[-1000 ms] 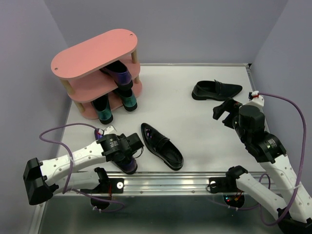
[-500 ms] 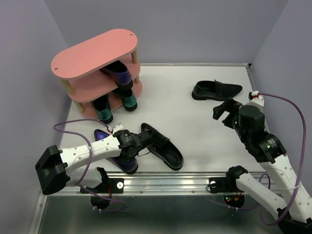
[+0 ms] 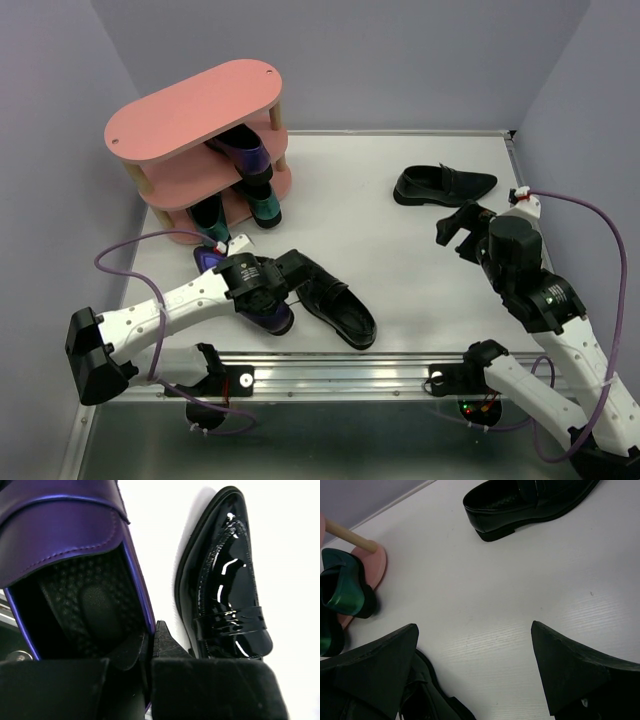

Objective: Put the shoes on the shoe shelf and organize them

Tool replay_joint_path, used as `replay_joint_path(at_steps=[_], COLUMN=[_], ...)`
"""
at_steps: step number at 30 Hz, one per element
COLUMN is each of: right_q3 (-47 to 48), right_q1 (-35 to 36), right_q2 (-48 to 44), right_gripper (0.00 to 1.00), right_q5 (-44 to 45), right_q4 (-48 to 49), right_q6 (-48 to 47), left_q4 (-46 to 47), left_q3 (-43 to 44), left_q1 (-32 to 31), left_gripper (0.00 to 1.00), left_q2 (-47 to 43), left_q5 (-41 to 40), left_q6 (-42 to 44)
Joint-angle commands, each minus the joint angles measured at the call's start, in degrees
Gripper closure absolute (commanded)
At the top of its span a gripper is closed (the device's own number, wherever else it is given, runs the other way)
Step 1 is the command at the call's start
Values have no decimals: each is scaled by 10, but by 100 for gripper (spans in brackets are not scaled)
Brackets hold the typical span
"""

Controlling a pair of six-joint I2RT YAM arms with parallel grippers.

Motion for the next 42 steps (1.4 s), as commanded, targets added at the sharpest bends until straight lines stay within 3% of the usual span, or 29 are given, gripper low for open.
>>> replay_joint_path(at_steps=[1,17,25,33,42], right_q3=[0,-3,-1,4,7], right_q1=[-4,-4,-4,-4,-4], right_q2=[2,10,10,16,21], right_gripper=[0,0,0,0,0], right_q5=[8,12,9,6,2], right_q4=[28,36,36,39,45], right_q6=[-9,-11,-12,-15,-17], left_q4=[-34,-34,-34,-33,-12], left_q3=[47,158,261,334,347], left_q1=[1,1,10,64,127], left_gripper=[100,100,100,100,100], left_q2=[-16,1,43,68,79], left_q5=[-62,-104,-136,-159,-153], left_q6=[13,69,169,266,360])
